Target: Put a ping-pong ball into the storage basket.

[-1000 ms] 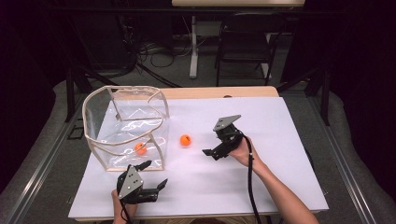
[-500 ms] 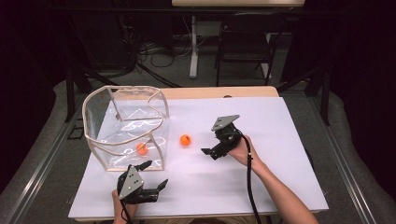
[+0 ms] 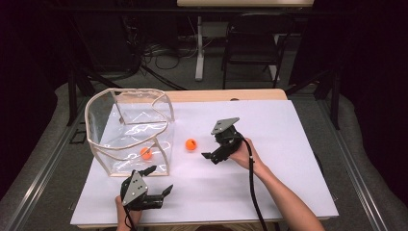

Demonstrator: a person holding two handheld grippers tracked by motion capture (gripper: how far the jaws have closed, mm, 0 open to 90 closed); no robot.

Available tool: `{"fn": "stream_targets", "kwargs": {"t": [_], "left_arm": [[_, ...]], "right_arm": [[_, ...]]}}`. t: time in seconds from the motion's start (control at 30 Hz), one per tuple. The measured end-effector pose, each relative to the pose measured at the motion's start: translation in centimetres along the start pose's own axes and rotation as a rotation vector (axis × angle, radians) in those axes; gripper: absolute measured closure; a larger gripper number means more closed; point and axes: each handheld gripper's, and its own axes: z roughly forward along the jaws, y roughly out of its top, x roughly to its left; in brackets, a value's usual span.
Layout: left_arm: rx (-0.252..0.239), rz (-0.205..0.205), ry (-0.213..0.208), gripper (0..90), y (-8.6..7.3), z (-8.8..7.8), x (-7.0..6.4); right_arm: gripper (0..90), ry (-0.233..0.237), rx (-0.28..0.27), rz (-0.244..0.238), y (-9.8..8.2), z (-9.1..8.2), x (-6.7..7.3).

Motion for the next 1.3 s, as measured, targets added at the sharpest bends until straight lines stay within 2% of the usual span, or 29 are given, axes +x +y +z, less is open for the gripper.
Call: {"fn": "stream_targets", "kwargs": {"t": [0.8, 1.3], "left_arm": [[-0.003, 0.003, -0.001, 15.8, 0.1, 0.1, -0.1], [-0.005, -0.006, -0.005, 15.8, 0.0, 0.1, 0.0]], "right_arm": [[0.0, 0.003, 0.005, -0.017, 2.0, 1.6, -0.1], [0.0, 0.024, 0.03, -0.022, 2.1, 3.3, -0.1]]}}
